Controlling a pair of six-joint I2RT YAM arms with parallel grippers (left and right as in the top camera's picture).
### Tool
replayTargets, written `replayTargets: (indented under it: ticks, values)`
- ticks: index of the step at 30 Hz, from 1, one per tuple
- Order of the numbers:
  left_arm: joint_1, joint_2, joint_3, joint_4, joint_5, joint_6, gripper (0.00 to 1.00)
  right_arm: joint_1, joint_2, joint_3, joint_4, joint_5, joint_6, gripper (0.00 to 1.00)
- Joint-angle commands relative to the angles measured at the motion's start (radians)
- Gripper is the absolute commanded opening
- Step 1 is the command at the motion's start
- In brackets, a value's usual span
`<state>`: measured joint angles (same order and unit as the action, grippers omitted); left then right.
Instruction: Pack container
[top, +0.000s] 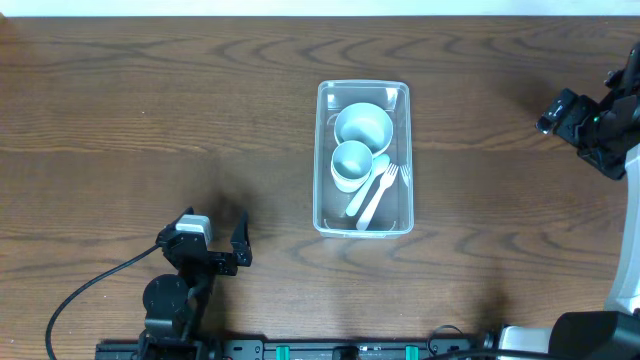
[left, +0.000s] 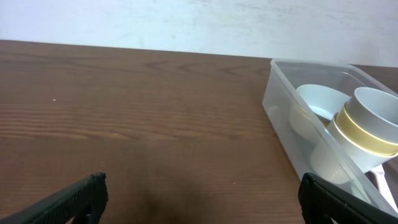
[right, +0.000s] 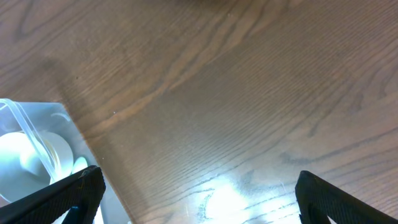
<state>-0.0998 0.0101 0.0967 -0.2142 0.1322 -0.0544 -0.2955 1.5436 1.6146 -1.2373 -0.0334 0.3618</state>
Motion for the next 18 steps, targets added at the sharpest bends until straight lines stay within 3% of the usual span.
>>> replayTargets:
  ticks: [1,18]
  values:
    - [0.005,-0.008,-0.009,0.003,0.010,0.009,0.98,-0.005,0.001,0.000,-0.001,0.000,-0.011,0.99]
    - [0.005,-0.006,-0.030,0.003,0.010,0.009,0.98,-0.005,0.001,0.000,-0.001,0.000,-0.011,0.99]
